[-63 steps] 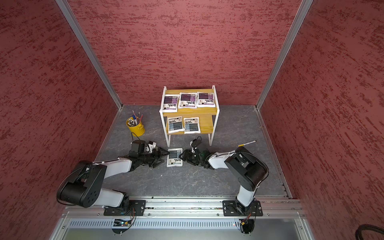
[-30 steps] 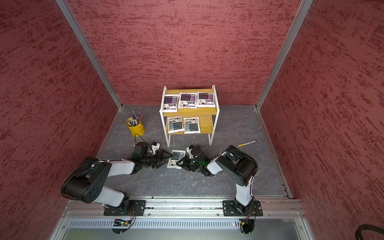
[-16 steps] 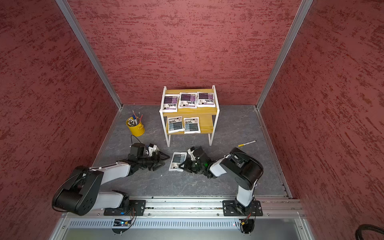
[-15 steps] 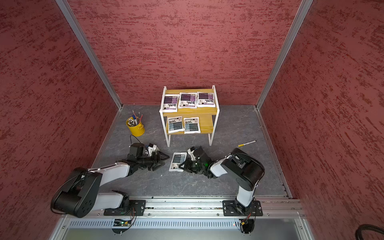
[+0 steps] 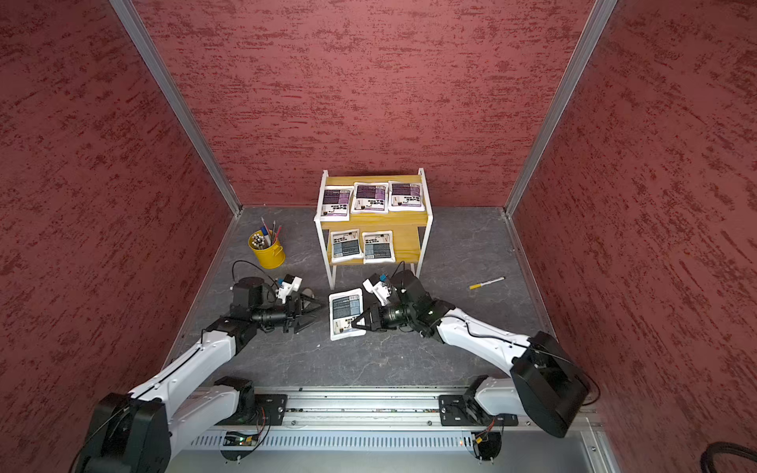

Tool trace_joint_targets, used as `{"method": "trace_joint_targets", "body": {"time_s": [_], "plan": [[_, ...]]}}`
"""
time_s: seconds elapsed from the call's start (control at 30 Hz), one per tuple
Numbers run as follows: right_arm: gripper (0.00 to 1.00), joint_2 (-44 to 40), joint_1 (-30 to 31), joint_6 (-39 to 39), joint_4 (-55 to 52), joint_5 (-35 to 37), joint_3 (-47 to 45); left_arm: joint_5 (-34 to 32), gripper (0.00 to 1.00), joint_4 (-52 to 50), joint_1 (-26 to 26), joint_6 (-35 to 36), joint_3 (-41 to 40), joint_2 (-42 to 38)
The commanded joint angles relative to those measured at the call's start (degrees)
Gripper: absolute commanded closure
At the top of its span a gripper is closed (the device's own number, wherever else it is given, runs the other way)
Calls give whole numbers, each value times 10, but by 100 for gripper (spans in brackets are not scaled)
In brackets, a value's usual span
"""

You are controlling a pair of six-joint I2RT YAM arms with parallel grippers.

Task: Place the bagged coffee beans on the shelf by color
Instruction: Pick up the bagged coffee beans at the center of the board.

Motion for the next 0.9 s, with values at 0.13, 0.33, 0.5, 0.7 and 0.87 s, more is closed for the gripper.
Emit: {"method": "trace_joint_targets", "body": {"time_s": [0.13,0.33,0.5,0.7,0.87], "plan": [[98,-22,-9,-110,-210,-100,79,122,17,138,8,-91,32,-3],[98,-10,-9,-124,-221,-123,103,165,18,151,-1,-105,81,23],[97,-3,-9,-128,-220,-140,107,163,18,-30,-5,31,134,52],[97,12,-9,-134,-215,-156,115,161,20,-73,-51,68,173,85],[97,26,-8,-140,-218,-171,132,158,23,-112,-70,101,201,108]]}}
